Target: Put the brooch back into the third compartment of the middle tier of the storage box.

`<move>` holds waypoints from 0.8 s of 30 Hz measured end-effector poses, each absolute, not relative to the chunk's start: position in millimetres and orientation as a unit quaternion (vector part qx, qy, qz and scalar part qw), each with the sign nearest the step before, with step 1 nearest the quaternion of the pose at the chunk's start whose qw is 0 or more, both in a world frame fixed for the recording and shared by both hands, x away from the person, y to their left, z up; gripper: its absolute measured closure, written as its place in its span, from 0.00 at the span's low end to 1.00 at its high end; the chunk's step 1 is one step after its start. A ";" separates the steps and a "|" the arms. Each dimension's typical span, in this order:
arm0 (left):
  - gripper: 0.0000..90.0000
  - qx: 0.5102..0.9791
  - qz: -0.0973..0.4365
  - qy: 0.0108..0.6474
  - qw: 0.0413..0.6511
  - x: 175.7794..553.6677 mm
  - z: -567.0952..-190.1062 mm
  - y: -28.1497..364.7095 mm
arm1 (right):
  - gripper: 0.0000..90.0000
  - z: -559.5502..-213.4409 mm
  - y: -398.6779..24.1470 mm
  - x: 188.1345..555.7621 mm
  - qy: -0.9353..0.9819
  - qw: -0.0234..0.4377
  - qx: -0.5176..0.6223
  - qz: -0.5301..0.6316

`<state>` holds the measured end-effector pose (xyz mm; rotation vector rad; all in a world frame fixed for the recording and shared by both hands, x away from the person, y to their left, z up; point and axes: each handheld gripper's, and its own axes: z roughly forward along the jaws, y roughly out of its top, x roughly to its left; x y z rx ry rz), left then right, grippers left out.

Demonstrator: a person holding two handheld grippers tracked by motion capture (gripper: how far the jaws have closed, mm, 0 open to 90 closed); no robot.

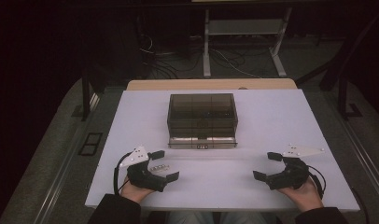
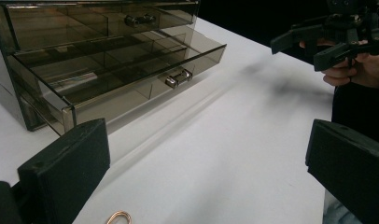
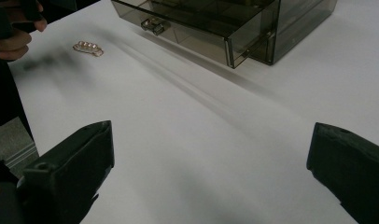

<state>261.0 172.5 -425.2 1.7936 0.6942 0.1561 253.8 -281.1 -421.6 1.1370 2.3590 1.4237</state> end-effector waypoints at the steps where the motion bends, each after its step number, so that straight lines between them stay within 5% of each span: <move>1: 0.00 0.764 0.067 0.295 0.570 261.3 -425.3 172.5 | 0.00 -421.6 -281.1 253.8 0.789 0.080 0.380 0.476; 24: 0.00 0.780 0.063 0.284 0.554 259.1 -419.8 172.8 | 0.00 -421.1 -287.0 252.2 0.787 0.085 0.386 0.473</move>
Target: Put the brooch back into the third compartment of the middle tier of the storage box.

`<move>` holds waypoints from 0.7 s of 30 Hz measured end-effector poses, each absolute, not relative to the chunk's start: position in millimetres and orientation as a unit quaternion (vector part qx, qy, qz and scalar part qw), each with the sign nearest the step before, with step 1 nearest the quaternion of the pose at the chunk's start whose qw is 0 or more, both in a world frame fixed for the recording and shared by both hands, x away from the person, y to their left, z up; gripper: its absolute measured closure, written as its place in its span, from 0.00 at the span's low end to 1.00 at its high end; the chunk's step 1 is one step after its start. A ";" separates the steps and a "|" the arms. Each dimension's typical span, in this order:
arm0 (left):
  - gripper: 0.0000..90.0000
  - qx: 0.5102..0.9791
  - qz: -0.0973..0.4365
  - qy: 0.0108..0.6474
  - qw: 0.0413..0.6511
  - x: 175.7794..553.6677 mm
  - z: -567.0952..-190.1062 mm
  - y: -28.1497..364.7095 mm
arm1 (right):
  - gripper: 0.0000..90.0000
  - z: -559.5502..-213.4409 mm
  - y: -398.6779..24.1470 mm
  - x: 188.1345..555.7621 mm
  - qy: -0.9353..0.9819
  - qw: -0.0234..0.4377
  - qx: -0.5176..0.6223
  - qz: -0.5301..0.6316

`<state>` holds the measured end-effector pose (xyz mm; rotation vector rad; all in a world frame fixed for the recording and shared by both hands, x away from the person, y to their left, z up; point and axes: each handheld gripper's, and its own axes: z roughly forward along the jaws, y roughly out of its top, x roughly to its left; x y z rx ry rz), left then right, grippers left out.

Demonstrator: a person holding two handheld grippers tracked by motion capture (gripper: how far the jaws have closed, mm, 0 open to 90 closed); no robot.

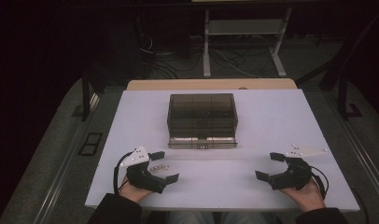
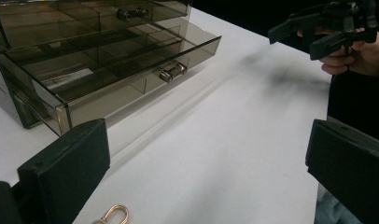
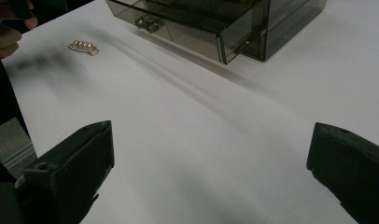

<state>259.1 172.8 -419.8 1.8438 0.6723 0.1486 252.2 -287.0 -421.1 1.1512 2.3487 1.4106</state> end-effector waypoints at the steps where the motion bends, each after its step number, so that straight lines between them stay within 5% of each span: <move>1: 0.00 0.781 0.062 0.285 0.553 259.0 -419.3 172.7 | 0.00 -421.1 -287.1 252.2 0.787 0.086 0.386 0.473; 21: 0.00 0.807 0.061 0.275 0.519 270.3 -401.2 181.0 | 0.00 -421.3 -287.1 251.8 0.790 0.086 0.387 0.468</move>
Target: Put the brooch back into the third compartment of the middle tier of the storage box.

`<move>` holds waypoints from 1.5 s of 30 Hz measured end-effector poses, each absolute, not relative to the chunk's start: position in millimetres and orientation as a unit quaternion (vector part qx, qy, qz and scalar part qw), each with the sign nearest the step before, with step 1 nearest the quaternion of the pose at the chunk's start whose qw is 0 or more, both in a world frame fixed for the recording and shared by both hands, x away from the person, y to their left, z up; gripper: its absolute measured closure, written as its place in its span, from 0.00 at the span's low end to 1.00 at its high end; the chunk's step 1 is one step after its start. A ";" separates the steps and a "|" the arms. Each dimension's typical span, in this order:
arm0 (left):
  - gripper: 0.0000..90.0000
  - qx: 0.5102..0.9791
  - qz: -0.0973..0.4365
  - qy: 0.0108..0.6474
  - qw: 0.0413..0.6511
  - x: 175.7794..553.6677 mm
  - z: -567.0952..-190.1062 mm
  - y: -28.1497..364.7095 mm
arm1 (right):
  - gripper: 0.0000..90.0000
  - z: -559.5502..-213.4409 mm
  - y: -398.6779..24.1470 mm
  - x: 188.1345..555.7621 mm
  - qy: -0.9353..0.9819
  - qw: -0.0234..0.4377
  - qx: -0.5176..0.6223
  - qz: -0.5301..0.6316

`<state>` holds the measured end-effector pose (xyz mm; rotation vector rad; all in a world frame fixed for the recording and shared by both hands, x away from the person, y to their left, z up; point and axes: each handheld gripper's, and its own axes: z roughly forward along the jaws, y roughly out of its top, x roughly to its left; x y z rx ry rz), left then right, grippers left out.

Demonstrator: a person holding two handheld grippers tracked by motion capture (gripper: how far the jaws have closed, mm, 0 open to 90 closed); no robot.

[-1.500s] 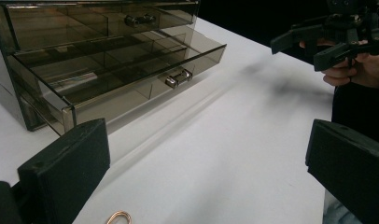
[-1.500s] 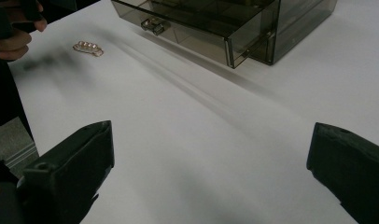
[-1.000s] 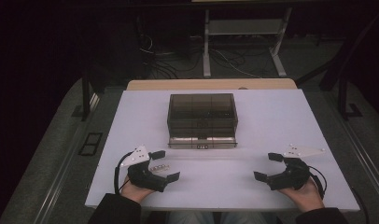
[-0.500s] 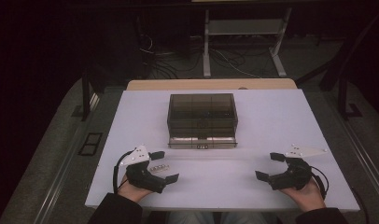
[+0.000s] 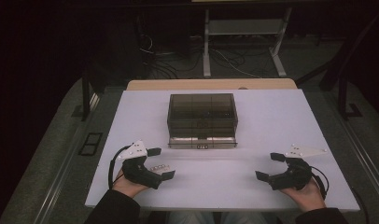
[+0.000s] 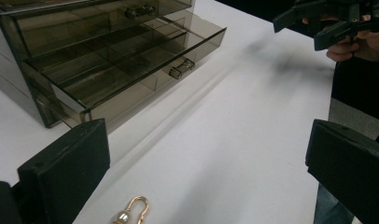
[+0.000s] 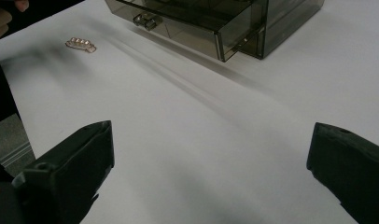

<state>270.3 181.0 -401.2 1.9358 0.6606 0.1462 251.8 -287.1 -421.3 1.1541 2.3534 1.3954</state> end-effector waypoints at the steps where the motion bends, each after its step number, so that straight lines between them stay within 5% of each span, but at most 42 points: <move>1: 0.00 0.808 0.060 0.275 0.517 271.2 -400.1 181.2 | 0.00 -421.2 -287.2 251.5 0.789 0.085 0.388 0.468; 45: 0.00 0.872 0.031 0.277 0.402 305.2 -399.9 186.7 | 0.00 -421.6 -287.1 250.9 0.792 0.085 0.388 0.465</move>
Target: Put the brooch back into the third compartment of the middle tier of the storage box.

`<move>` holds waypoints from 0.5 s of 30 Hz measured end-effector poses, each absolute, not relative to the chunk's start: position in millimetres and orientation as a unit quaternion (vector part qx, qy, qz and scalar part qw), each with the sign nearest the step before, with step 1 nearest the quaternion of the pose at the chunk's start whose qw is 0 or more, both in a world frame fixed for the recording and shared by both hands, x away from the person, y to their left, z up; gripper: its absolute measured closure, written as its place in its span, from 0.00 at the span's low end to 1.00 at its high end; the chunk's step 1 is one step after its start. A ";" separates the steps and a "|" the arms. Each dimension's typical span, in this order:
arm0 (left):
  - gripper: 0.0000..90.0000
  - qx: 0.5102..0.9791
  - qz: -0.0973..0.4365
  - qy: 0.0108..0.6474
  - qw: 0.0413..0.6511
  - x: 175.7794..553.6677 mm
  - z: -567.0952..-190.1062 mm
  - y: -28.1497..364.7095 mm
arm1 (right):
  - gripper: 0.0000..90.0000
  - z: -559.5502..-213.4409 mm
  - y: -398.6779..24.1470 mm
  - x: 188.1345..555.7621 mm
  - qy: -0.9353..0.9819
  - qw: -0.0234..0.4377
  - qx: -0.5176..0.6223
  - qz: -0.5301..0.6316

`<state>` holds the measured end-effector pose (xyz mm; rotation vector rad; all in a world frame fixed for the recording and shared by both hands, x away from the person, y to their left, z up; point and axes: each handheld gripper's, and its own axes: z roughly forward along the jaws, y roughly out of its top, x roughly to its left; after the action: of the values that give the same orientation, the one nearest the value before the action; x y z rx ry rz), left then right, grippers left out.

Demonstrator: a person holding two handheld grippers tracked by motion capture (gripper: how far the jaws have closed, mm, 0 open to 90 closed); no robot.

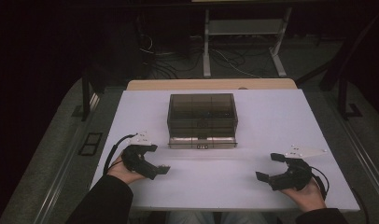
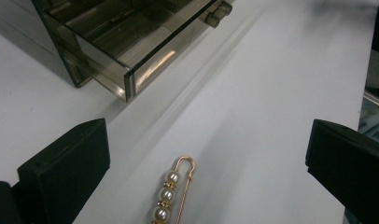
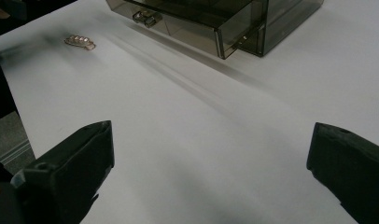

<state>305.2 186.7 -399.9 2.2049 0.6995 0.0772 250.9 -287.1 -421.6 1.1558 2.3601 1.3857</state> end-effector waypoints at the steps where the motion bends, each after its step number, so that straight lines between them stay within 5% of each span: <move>1: 0.00 0.874 0.032 0.276 0.399 305.8 -400.5 187.1 | 0.00 -421.6 -287.1 250.9 0.792 0.085 0.388 0.465; 15: 0.00 0.891 0.024 0.278 0.358 313.4 -412.0 192.0 | 0.00 -422.0 -286.6 250.9 0.793 0.086 0.386 0.463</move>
<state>313.4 192.0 -412.0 2.2985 0.7174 0.0623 250.9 -286.6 -422.0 1.1517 2.3647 1.3798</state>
